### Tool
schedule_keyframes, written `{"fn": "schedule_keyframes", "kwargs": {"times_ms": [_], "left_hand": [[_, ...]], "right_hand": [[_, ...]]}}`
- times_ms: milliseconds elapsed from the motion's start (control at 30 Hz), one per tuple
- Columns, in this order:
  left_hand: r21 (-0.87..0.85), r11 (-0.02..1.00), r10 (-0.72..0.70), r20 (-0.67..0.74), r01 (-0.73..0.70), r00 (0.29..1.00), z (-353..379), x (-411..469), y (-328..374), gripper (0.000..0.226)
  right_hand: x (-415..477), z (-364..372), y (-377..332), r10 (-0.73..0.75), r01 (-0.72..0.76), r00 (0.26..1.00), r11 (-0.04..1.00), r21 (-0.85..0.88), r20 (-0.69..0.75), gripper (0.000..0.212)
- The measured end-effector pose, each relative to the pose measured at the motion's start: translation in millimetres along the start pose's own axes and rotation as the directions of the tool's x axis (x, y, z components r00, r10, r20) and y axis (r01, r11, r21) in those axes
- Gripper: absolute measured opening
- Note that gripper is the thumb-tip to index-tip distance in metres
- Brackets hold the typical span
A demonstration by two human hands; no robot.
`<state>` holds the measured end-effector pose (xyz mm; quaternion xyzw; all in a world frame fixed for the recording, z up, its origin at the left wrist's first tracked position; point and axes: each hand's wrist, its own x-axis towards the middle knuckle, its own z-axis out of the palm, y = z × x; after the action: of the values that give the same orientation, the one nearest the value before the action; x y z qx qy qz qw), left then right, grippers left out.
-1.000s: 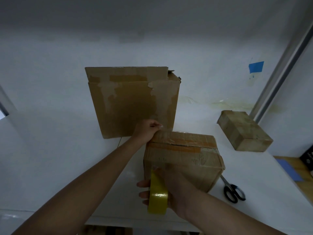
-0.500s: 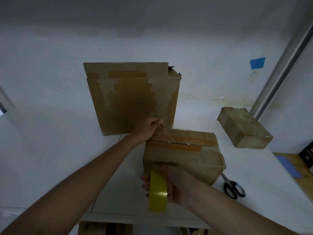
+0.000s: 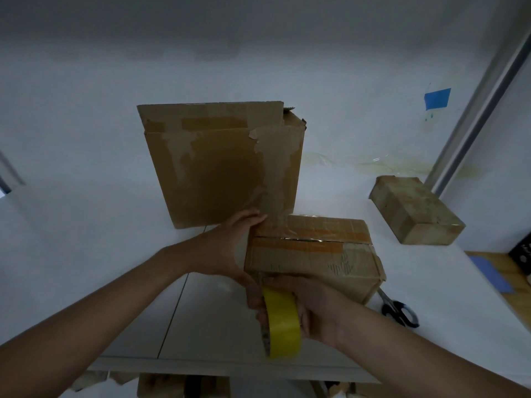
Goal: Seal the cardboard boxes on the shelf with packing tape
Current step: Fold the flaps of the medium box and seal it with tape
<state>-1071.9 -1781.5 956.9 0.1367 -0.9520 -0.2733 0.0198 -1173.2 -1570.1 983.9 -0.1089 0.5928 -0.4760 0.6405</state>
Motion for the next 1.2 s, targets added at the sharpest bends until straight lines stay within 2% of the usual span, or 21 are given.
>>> {"fn": "schedule_keyframes", "kwargs": {"times_ms": [100, 233, 367, 500, 600, 700, 800, 900, 1000, 1100, 1133, 1200], "left_hand": [[-0.031, 0.998, 0.058, -0.139, -0.063, 0.989, 12.3, 0.2, -3.3, 0.129], [-0.145, 0.982, 0.079, -0.261, -0.120, 0.962, 32.2, 2.6, -9.3, 0.123], [-0.187, 0.967, 0.093, -0.374, -0.173, 0.923, 46.2, 8.8, -12.0, 0.111], [-0.232, 0.960, 0.030, -0.465, -0.155, 0.885, 45.4, 19.9, -10.3, 0.097], [-0.291, 0.950, -0.052, -0.501, -0.112, 0.864, 43.4, 27.5, -9.2, 0.099], [-0.375, 0.925, -0.146, -0.505, -0.064, 0.851, 41.2, 32.8, -4.9, 0.107], [-0.423, 0.906, -0.207, -0.509, -0.033, 0.835, 40.2, 36.0, -1.9, 0.109], [-0.485, 0.874, -0.294, -0.503, 0.016, 0.813, 37.9, 35.7, 2.2, 0.106], [-0.606, 0.792, -0.409, -0.430, 0.078, 0.805, 35.9, 35.4, 2.9, 0.093], [-0.711, 0.688, -0.509, -0.331, 0.146, 0.794, 31.5, 34.8, 4.7, 0.112], [-0.760, 0.629, -0.553, -0.285, 0.167, 0.783, 30.5, 34.5, 4.8, 0.108], [-0.832, 0.521, -0.608, -0.204, 0.191, 0.768, 28.2, 35.1, 7.3, 0.085]], "right_hand": [[-3.1, -4.6, 1.7, -0.027, 0.027, 1.000, 1.000, 0.001, 0.007, 0.023], [-11.4, -6.5, 2.7, -0.107, 0.107, 0.994, 0.994, 0.004, -0.013, 0.012], [-16.7, -4.0, 3.7, -0.193, 0.190, 0.977, 0.981, -0.038, -0.093, 0.011], [-17.7, -2.1, -1.2, -0.263, 0.262, 0.954, 0.965, -0.029, -0.141, 0.020], [-24.2, -0.1, -6.6, -0.285, 0.287, 0.954, 0.958, 0.004, -0.091, 0.024], [-26.8, -0.3, -10.1, -0.322, 0.320, 0.945, 0.947, -0.030, -0.060, 0.034], [-25.1, -3.7, -15.1, -0.372, 0.367, 0.921, 0.928, -0.060, -0.118, 0.043], [-25.0, -5.5, -22.6, -0.455, 0.418, 0.869, 0.886, -0.201, -0.196, 0.034], [-24.2, -6.3, -28.3, -0.602, 0.494, 0.777, 0.764, -0.414, -0.183, 0.019], [-18.6, -7.1, -35.1, -0.644, 0.515, 0.755, 0.698, -0.498, -0.123, 0.016], [-13.2, -8.6, -36.9, -0.658, 0.516, 0.744, 0.676, -0.526, -0.116, 0.016], [-1.2, -12.4, -38.8, -0.680, 0.518, 0.726, 0.636, -0.571, -0.099, 0.020]]}}
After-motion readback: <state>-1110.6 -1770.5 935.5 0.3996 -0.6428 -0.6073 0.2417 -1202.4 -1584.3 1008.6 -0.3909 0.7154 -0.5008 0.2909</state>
